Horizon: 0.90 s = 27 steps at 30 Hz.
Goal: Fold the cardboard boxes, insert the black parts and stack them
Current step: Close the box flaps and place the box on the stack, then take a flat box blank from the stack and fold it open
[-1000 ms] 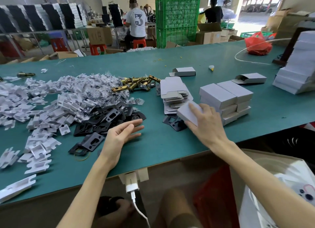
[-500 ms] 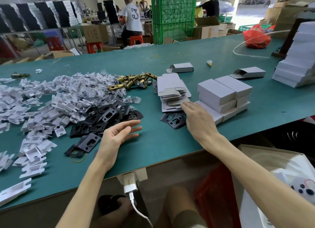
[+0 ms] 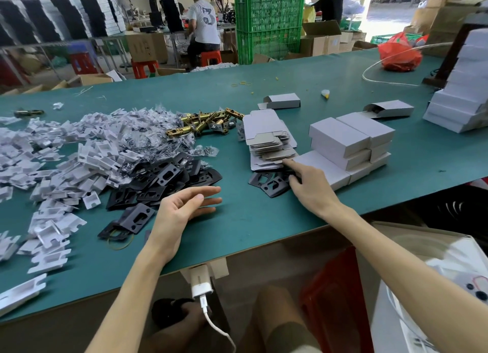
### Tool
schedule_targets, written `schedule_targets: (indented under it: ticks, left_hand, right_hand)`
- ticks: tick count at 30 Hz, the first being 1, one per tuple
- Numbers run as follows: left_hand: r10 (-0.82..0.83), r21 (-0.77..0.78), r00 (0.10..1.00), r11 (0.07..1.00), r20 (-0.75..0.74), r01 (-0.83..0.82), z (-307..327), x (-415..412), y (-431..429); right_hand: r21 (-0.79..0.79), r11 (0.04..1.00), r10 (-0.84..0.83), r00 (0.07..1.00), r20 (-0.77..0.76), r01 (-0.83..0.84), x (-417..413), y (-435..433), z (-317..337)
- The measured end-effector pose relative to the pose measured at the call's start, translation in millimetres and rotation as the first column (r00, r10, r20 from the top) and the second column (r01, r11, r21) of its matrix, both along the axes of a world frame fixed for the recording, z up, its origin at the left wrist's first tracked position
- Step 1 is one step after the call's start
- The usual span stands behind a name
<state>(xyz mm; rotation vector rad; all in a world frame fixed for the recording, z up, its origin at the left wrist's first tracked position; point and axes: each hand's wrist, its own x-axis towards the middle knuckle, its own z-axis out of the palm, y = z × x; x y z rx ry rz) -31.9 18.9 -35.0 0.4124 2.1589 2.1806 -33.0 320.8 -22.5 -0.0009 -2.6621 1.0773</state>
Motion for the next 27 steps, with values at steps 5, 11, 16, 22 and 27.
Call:
schedule_targets:
  ticks: [5, 11, 16, 22, 27]
  left_hand:
    - [0.003, -0.009, 1.0, 1.0, 0.0, -0.003, 1.1, 1.3, 2.2]
    - [0.002, -0.025, 1.0, 1.0, 0.002, -0.002, 1.3, 0.2, 2.4]
    - [0.015, -0.036, 1.0, 0.999, 0.006, -0.015, 0.6, 0.1, 3.2]
    - [0.04, -0.011, 0.999, 0.999, 0.012, -0.04, -1.1, -2.0, -0.2]
    - [0.057, 0.007, 0.998, 0.998, 0.025, -0.057, -1.3, -2.3, 1.2]
  right_hand:
    - [-0.009, 0.998, -0.056, 0.998, -0.028, 0.056, 1.5, 30.8, 0.9]
    - [0.027, 0.998, -0.051, 0.999, -0.017, 0.051, -3.6, 41.1, 3.6]
    - [0.151, 0.972, -0.157, 0.973, -0.166, 0.183, -28.8, 9.4, 20.0]
    - [0.576, 0.81, 0.062, 0.993, 0.098, -0.107, -86.6, -31.4, 63.0]
    - [0.698, 0.709, -0.046, 0.98, 0.193, -0.104, -98.0, -44.0, 65.6]
